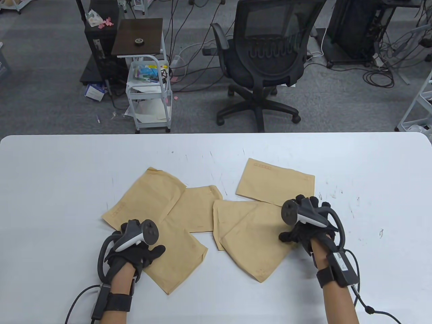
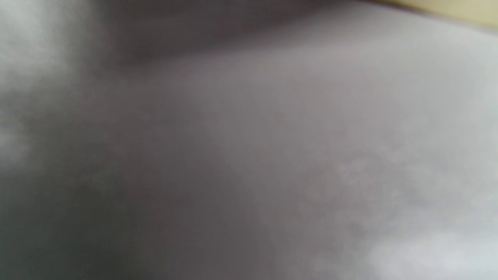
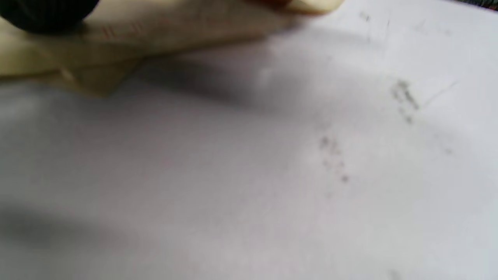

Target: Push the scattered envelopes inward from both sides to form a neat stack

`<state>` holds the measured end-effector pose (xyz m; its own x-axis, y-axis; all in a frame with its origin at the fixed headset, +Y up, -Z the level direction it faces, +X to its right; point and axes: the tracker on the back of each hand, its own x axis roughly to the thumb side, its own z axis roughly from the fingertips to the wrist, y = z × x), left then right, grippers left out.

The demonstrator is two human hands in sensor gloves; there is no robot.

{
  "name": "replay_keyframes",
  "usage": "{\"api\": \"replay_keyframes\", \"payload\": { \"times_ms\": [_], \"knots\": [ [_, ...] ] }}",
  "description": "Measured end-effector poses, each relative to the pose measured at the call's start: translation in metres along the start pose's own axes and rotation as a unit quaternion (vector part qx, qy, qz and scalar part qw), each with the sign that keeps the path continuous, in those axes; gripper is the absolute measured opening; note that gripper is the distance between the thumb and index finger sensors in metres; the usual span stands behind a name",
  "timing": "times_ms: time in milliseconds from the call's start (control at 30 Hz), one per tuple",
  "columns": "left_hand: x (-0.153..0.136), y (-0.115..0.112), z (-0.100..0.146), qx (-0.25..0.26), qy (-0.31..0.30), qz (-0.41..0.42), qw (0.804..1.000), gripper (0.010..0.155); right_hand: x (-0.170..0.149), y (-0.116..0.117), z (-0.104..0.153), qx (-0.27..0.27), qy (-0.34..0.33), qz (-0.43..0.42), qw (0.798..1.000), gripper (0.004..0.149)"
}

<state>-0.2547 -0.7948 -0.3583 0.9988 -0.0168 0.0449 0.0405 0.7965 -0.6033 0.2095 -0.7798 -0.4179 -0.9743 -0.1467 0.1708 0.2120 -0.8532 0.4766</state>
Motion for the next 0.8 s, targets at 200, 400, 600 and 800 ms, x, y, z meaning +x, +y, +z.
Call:
{"api": "replay_keyframes", "payload": {
  "times_ms": [200, 400, 600, 800],
  "knots": [
    [0.009, -0.001, -0.002, 0.02, -0.023, 0.005, 1.0, 0.086, 0.021, 0.002, 0.007, -0.052, -0.068, -0.029, 0.996, 0.1],
    [0.041, -0.001, 0.001, 0.041, -0.049, -0.037, 0.997, 0.083, 0.051, 0.004, 0.022, -0.049, -0.091, 0.023, 0.994, 0.101],
    [0.063, 0.005, 0.005, 0.076, -0.082, -0.061, 0.992, 0.081, 0.067, 0.009, 0.025, -0.046, -0.126, 0.006, 0.991, 0.101],
    [0.038, 0.025, 0.018, 0.192, -0.102, 0.052, 0.975, 0.062, 0.061, -0.002, 0.029, -0.052, -0.138, -0.033, 0.989, 0.1]
  ]
}}
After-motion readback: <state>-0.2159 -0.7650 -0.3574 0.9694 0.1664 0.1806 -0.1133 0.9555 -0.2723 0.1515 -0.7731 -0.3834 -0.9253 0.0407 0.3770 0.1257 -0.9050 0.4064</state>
